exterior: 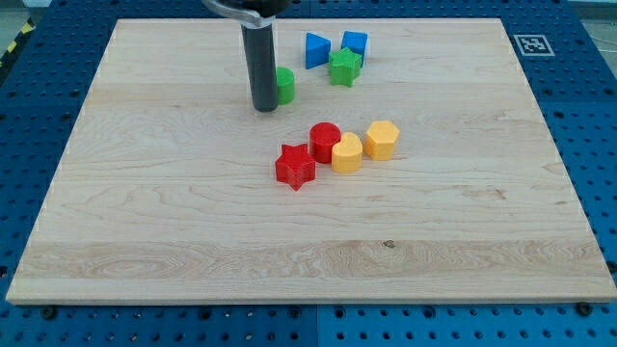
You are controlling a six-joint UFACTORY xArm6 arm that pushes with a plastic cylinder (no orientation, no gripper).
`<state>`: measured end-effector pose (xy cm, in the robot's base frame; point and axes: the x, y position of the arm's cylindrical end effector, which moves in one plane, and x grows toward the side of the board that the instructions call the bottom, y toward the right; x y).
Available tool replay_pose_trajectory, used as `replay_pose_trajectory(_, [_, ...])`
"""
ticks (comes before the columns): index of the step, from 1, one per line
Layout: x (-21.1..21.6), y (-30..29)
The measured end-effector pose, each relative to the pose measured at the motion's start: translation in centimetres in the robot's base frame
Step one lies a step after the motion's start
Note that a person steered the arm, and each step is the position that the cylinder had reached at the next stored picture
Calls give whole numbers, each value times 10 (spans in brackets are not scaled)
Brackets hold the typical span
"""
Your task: Push the green circle to the bottom of the blue triangle
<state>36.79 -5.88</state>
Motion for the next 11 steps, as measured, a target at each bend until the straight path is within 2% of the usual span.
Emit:
replay_pose_trajectory(5, [-39,-2])
replay_pose_trajectory(7, [-15,11])
replay_pose_trajectory(11, [-24,61])
